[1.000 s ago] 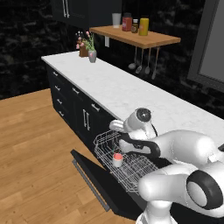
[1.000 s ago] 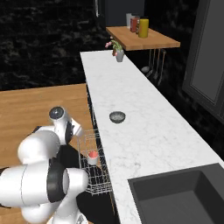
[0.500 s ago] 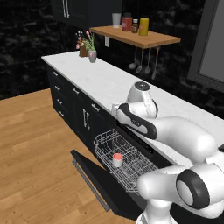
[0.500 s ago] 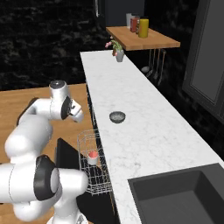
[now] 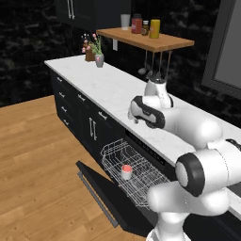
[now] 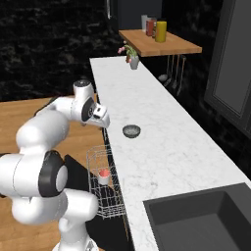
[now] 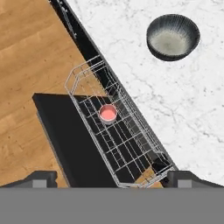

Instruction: Pick up the cup and bowl from the counter, place them in the dishwasher, and close the dishwasher door.

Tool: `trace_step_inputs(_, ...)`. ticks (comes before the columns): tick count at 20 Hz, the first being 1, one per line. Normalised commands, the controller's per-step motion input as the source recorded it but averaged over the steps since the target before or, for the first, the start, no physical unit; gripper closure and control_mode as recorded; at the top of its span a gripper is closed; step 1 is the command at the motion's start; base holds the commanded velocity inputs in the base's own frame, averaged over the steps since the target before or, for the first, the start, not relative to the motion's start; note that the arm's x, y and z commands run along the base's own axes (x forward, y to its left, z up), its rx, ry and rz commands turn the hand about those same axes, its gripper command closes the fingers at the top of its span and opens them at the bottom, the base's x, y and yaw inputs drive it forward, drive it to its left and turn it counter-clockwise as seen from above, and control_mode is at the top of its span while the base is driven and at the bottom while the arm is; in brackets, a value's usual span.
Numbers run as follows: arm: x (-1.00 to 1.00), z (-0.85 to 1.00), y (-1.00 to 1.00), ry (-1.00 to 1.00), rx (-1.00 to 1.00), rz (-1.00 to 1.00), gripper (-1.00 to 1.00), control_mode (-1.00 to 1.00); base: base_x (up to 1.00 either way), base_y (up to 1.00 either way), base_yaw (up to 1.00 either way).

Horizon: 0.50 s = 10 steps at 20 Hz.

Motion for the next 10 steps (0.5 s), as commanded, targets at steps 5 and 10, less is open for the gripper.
trace_step_inputs(5, 0.54, -0.16, -0.17, 0.02, -0.04, 0.24, -1.00, -1.00, 0.00, 0.00, 0.00)
trace_step_inputs(10, 0.29, -0.04, -0.20, 0.01, -0.11, 0.10, -1.00, -1.00, 0.00, 0.00, 0.00)
